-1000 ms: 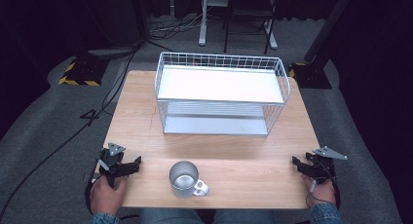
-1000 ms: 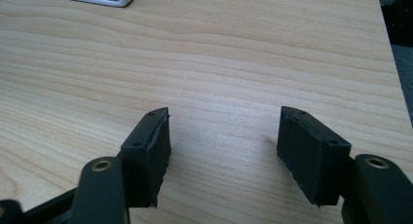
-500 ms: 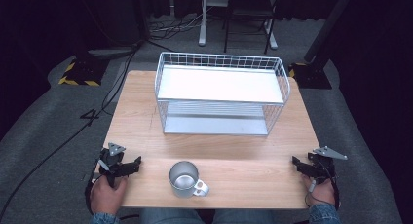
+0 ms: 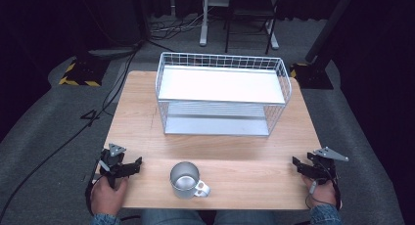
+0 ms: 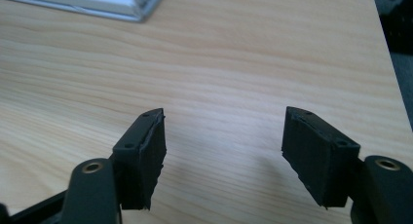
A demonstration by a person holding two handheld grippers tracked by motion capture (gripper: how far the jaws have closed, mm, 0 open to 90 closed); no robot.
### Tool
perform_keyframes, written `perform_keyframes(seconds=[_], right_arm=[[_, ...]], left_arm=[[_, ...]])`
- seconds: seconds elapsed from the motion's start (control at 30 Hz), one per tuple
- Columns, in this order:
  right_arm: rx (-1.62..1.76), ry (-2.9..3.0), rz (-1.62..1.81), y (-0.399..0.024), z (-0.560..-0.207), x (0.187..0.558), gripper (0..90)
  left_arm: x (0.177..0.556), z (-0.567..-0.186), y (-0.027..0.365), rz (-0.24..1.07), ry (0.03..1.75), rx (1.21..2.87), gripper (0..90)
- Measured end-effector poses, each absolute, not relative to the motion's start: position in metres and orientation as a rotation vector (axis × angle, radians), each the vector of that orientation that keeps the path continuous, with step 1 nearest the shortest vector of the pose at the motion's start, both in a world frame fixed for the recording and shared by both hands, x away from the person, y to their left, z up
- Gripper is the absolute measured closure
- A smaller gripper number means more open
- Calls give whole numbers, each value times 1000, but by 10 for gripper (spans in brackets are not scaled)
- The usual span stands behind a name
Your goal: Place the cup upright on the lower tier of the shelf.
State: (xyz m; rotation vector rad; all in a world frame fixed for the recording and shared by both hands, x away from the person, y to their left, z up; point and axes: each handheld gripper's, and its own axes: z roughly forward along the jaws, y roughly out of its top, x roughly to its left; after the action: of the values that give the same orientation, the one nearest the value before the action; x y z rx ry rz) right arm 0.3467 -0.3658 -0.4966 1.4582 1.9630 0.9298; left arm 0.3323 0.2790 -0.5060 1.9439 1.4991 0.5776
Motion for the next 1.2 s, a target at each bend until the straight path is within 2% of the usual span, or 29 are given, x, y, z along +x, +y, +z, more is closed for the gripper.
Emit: perform_keyframes(seconds=[0.73, 0.83, 1.2], right_arm=[[1188, 2149, 1236, -283, -437, 311, 362], [1173, 2214, 1296, -268, -433, 306, 423], [924, 2409, 1338, -212, -422, 290, 479]], left_arm=[[332, -506, 279, 577, 1499, 1944, 147], [332, -506, 279, 577, 1499, 1944, 147], [332, -506, 279, 577, 1499, 1945, 147]])
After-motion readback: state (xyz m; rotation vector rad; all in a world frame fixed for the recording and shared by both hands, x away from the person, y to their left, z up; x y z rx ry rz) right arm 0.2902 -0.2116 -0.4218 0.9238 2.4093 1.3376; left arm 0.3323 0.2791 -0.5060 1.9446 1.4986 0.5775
